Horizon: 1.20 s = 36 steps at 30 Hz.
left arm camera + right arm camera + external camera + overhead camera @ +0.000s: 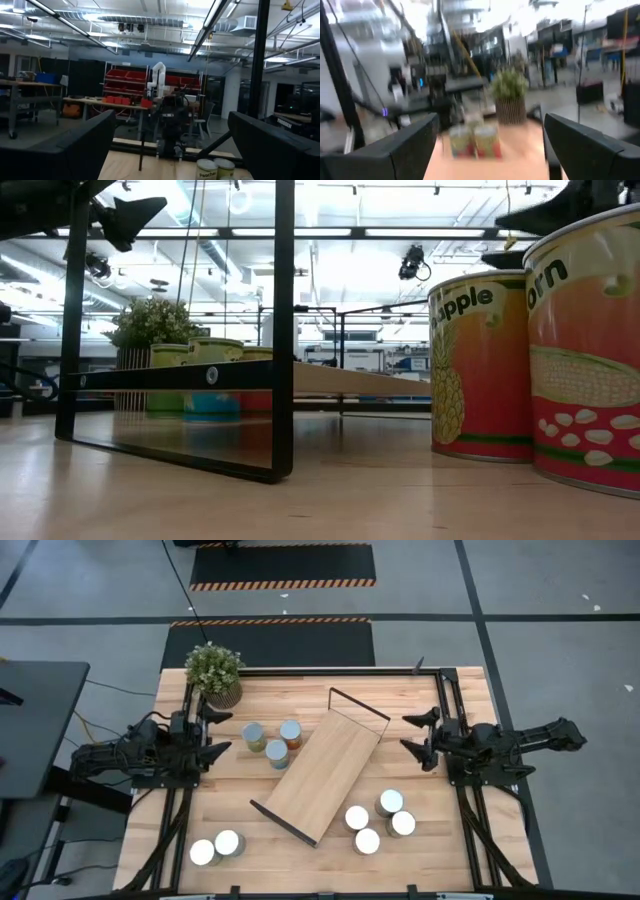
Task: Pick and place cans onto a shelf
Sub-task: Put the canned peas on the shelf
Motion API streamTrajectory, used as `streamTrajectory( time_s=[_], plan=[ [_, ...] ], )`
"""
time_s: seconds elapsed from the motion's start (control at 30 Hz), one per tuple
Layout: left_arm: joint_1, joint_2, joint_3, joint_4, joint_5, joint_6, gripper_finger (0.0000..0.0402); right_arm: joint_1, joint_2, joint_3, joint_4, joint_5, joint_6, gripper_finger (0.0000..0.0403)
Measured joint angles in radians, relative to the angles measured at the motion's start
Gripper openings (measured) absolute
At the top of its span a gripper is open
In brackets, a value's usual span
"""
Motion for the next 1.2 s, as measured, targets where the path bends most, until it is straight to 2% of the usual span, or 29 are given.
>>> streamTrajectory(
  time_s=[0.1,0.23,0.37,0.53,0.67,0.83,1.1,1.2],
  plan=[
    [0.0,0.0,0.0,-0.005,-0.001,0.019,0.0392,0.0,0.074,0.061,-0.127,0.015,0.045,0.0373],
    [0.0,0.0,0.0,-0.032,-0.002,0.076,0.0392,0.002,0.204,0.108,-0.185,0.002,0.053,0.0373],
    [0.0,0.001,-0.001,-0.053,-0.002,0.092,0.0392,0.002,0.34,0.182,-0.298,-0.066,0.112,0.0373],
    [0.0,0.001,-0.001,-0.062,-0.002,0.103,0.0392,0.01,0.514,0.345,-0.52,-0.133,0.218,0.0373],
    [0.0,0.001,-0.001,-0.083,-0.002,0.103,0.0392,0.052,0.653,0.455,-0.646,-0.147,0.251,0.0373],
    [0.0,0.001,-0.001,-0.087,-0.002,0.102,0.0392,0.122,0.805,0.566,-0.689,-0.165,0.264,0.0373],
    [0.0,0.001,-0.001,-0.094,-0.002,0.073,0.0392,0.215,0.994,0.763,-0.853,-0.174,0.346,0.0373],
    [0.0,0.001,-0.001,-0.101,-0.001,0.054,0.0392,0.247,1.05,0.837,-0.909,-0.141,0.425,0.0373]
  ],
)
